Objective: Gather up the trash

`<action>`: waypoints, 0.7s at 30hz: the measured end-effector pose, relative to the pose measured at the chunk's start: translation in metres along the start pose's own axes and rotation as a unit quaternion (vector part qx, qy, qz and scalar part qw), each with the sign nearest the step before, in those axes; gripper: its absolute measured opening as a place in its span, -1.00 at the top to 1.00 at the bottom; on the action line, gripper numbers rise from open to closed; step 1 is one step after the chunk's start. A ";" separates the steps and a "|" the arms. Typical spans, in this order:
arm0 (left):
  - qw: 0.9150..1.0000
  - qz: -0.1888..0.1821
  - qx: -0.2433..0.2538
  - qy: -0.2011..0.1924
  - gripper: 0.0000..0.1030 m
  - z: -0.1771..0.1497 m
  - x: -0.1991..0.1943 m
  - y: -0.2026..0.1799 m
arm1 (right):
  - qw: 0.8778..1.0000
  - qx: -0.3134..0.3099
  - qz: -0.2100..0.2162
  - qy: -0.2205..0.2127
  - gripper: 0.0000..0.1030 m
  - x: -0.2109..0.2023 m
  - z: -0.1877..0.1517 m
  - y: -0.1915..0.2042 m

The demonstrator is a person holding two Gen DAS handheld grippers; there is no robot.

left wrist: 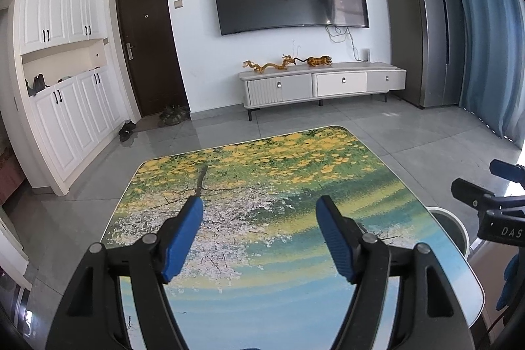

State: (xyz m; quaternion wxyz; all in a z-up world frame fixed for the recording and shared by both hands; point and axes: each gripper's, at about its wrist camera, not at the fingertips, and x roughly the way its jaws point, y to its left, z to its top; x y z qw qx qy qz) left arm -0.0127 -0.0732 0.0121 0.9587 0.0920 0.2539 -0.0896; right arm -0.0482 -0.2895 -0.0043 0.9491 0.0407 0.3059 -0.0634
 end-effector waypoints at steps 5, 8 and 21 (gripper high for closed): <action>1.000 0.001 -0.001 -0.002 -0.37 0.001 -0.001 0.000 | 1.000 -0.003 -0.001 0.003 -1.00 0.001 -0.001 0.001; 1.000 0.000 -0.002 -0.002 -0.37 0.001 -0.001 0.000 | 1.000 -0.004 -0.003 0.002 -1.00 0.000 0.000 0.002; 1.000 -0.004 -0.024 -0.004 -0.38 0.001 -0.006 0.008 | 1.000 -0.011 -0.007 0.002 -1.00 0.003 -0.001 0.006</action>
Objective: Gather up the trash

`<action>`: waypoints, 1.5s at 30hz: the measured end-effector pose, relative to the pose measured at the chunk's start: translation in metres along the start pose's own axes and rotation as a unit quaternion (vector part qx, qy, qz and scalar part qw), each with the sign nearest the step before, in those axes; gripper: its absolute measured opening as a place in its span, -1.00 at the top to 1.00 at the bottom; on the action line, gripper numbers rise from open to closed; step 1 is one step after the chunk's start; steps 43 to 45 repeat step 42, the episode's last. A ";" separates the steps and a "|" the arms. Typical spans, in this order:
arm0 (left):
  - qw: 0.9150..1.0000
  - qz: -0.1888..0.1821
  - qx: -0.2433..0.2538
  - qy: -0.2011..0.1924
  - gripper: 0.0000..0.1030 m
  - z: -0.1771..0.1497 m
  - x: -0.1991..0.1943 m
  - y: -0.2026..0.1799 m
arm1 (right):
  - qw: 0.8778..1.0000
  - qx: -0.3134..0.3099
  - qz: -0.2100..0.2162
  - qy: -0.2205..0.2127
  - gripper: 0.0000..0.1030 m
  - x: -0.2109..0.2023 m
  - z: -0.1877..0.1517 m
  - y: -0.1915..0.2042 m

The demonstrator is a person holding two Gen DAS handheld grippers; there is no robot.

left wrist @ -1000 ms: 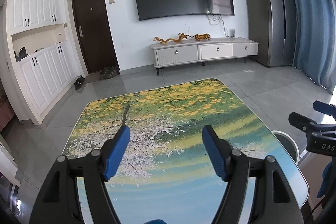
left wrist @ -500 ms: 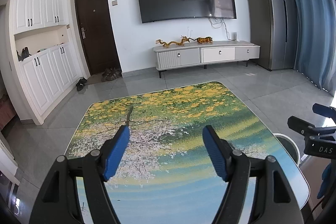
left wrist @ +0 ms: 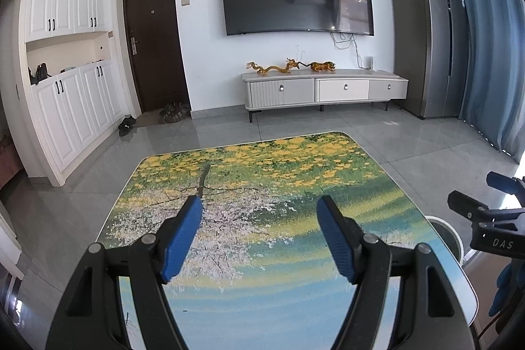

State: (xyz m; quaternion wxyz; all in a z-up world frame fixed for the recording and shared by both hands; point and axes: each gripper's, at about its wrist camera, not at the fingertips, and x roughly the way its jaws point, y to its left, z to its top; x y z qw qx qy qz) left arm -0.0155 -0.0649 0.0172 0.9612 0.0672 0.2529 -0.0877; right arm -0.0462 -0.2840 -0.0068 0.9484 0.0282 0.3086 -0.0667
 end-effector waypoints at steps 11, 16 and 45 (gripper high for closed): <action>1.000 -0.001 -0.012 0.006 -0.37 0.000 0.002 0.002 | 1.000 -0.001 -0.001 -0.002 -1.00 0.000 0.000 0.000; 1.000 -0.004 -0.018 0.010 -0.37 -0.001 0.003 0.002 | 1.000 -0.001 -0.001 -0.002 -1.00 0.000 0.000 0.000; 1.000 -0.004 -0.029 0.011 -0.37 -0.003 0.003 0.007 | 1.000 -0.001 -0.002 -0.002 -1.00 0.000 -0.001 -0.002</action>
